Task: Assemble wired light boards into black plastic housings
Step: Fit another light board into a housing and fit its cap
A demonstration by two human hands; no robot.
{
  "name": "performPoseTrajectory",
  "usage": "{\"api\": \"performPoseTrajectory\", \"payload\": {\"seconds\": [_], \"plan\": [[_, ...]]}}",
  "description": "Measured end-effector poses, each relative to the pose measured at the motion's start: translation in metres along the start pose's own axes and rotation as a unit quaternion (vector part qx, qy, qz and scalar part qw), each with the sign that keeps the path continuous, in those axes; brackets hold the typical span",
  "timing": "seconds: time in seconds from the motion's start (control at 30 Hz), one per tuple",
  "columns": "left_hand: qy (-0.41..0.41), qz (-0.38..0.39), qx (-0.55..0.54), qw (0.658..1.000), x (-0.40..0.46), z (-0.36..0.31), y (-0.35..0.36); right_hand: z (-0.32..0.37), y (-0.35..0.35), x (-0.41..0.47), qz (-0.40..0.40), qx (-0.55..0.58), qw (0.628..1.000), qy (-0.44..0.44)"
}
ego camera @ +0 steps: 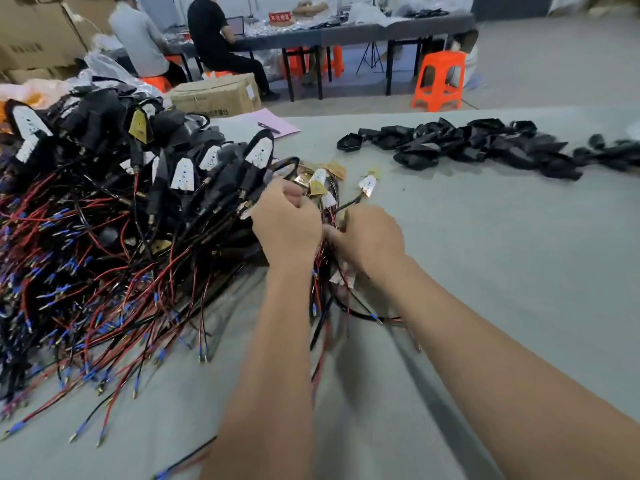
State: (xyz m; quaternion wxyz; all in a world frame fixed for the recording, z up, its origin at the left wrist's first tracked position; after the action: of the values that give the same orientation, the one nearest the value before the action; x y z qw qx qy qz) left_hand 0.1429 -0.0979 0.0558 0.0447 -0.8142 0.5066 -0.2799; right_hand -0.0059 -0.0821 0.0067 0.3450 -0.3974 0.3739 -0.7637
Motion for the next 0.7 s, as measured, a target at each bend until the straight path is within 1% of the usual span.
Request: {"api": "performPoseTrajectory", "payload": {"seconds": [0.07, 0.13, 0.23, 0.3, 0.33, 0.4, 0.43, 0.5, 0.57, 0.63, 0.7], "plan": [[-0.032, 0.066, 0.028, 0.997, -0.011, 0.005, 0.022, -0.004, 0.008, -0.008, 0.054, 0.007, 0.998, -0.009], [-0.051, 0.103, 0.054, 0.992, -0.020, 0.009, 0.036, -0.007, 0.009, -0.009, 0.078, 0.049, 0.996, 0.003], [-0.057, 0.105, 0.071, 0.990, -0.027, 0.009, 0.044, -0.024, 0.002, -0.005, 0.087, 0.121, 0.988, 0.047], [-0.048, 0.107, 0.081, 0.990, -0.028, 0.009, 0.049, -0.037, -0.005, -0.004, 0.072, 0.213, 0.970, 0.090], [-0.050, 0.115, 0.069, 0.990, -0.030, 0.008, 0.054, -0.044, -0.011, -0.004, 0.062, 0.280, 0.951, 0.116], [-0.051, 0.134, 0.025, 0.989, -0.038, 0.002, 0.066, -0.058, -0.022, -0.007, 0.041, 0.416, 0.893, 0.166], [-0.049, 0.141, 0.003, 0.989, -0.044, -0.004, 0.072, -0.066, -0.028, -0.007, 0.023, 0.461, 0.869, 0.179], [-0.062, 0.164, -0.055, 0.983, -0.062, -0.017, 0.088, -0.086, -0.042, -0.008, -0.013, 0.533, 0.821, 0.203], [-0.087, 0.195, -0.119, 0.970, -0.085, -0.032, 0.106, -0.110, -0.054, -0.011, -0.036, 0.605, 0.759, 0.238], [-0.089, 0.227, -0.127, 0.961, -0.109, -0.046, 0.122, -0.135, -0.066, -0.015, -0.050, 0.656, 0.704, 0.268], [-0.073, 0.266, -0.124, 0.953, -0.135, -0.060, 0.144, -0.164, -0.081, -0.019, -0.053, 0.704, 0.648, 0.286]]}}
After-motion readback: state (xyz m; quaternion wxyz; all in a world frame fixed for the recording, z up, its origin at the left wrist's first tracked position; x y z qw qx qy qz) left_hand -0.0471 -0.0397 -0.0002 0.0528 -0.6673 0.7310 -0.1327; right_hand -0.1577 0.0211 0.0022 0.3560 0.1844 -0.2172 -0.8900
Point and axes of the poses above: each hand's wrist, its own x-axis towards the middle knuckle, its own y-axis out of the palm, z = x × y, the point moved 7 cm from there along x, towards the middle knuckle, and after that the axes turned 12 degrees about -z, right-handed, at the moved point
